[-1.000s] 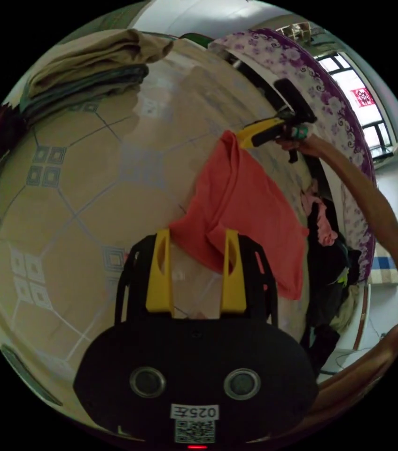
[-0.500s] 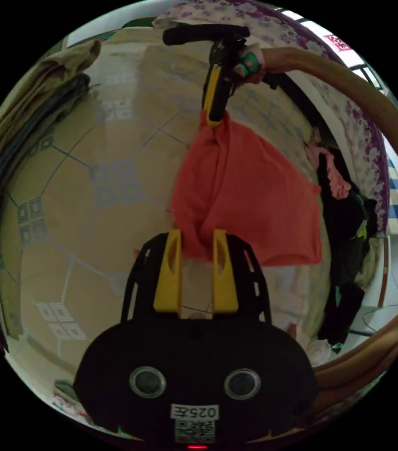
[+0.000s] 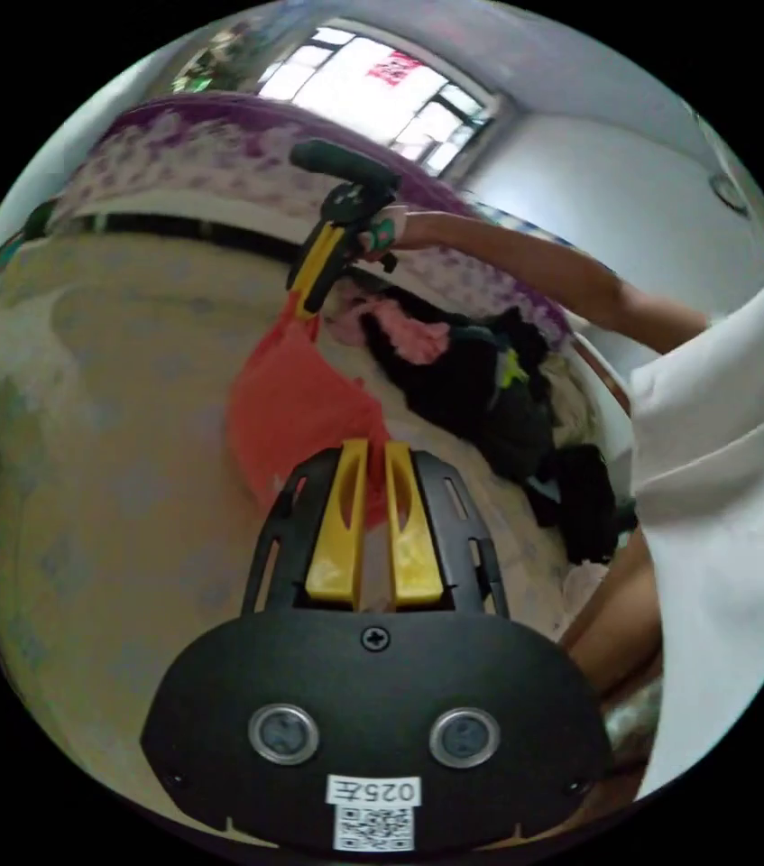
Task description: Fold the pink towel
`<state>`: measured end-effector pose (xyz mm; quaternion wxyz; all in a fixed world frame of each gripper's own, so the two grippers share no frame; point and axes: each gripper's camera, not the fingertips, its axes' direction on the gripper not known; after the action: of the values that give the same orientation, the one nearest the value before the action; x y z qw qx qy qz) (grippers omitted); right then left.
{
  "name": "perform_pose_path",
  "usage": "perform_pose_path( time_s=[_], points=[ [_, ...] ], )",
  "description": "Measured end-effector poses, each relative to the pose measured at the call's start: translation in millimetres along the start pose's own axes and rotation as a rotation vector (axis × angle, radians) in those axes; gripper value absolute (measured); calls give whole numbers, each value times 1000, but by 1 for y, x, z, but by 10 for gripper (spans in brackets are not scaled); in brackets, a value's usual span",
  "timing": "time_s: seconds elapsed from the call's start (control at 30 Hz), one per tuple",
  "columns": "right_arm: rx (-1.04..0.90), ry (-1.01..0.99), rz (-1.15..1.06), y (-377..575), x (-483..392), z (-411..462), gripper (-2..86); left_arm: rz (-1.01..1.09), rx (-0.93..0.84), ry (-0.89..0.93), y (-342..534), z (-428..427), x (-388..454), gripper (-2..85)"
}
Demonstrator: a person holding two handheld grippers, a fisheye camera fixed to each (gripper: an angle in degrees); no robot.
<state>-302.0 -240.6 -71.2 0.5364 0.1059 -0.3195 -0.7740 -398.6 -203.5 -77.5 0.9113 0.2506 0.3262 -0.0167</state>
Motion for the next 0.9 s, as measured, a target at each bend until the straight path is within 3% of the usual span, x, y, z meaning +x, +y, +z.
perform_pose_path(
  time_s=[0.13,0.3,0.5,0.63,0.73,0.8,0.9],
  points=[
    [146,111,284,129,-8,45,20,111,-126,86,-23,148,49,-7],
    [279,-32,675,221,-5,125,73,162,-385,34,-10,289,47,9],
    [919,-44,934,367,-110,89,151,197,-294,287,-26,233,20,60],
    [1307,86,1095,435,-246,73,168,351,-164,128,-75,153,-33,75],
    [1495,90,1186,430,-324,81,155,443,-278,134,-124,154,-85,54],
    [1521,25,1184,410,-345,84,140,529,-326,170,-148,169,-99,42],
    [1389,40,1197,375,-353,83,69,631,-455,133,-179,224,-103,33]
  ],
)
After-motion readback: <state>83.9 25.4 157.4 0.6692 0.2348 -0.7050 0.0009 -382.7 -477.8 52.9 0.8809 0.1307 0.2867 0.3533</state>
